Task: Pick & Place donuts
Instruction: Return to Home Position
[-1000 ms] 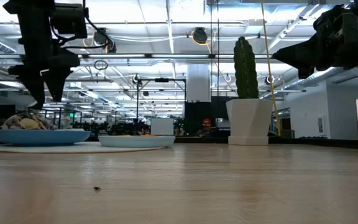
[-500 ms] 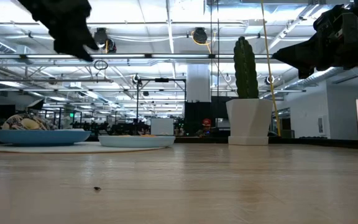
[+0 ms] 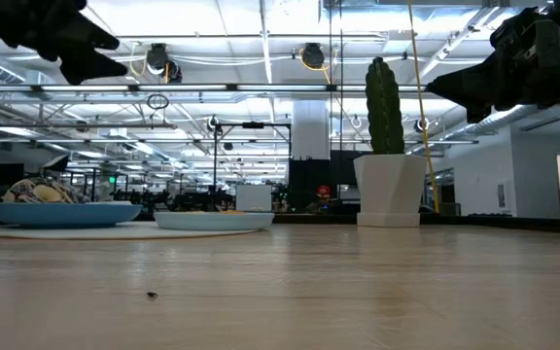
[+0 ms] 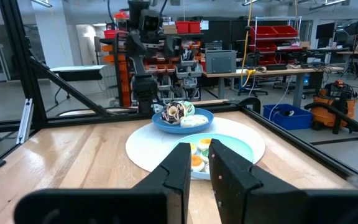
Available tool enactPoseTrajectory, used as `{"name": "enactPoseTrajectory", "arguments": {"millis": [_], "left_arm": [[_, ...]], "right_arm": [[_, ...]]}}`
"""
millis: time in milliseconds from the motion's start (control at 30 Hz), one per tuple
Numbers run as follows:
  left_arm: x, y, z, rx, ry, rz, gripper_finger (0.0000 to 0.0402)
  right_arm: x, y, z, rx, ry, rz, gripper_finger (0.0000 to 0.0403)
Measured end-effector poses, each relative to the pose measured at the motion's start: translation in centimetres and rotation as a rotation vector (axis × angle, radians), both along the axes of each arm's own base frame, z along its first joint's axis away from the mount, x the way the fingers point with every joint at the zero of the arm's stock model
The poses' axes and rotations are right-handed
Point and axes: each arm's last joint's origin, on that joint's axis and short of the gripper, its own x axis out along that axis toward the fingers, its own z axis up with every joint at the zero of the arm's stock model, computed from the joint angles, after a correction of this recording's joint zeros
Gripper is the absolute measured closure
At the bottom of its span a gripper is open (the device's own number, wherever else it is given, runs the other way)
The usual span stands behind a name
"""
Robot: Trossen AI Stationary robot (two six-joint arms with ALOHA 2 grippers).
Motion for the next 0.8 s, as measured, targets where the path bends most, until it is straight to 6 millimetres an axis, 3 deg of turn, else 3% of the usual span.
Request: {"name": "enactPoseTrajectory", "arguments": {"millis": [333,500,800], "left_arm": [[-0.4,-0.2,-5.1,0.052,-0.135,-0.070,0.0090],[-0.3,-0.5,-5.9,0.078,-0.199,-0.167,0.0084],[-0.2,-0.5,-7.0,0.097,-0.248,-0.176,0.0090]], "right_arm": [[0.0,0.0,0.0,0.000,0.000,0.000,0.0358],[0.0,0.0,0.0,0.000,0.000,0.000,0.0358],[0.0,0.0,0.0,0.000,0.000,0.000,0.0358]]}}
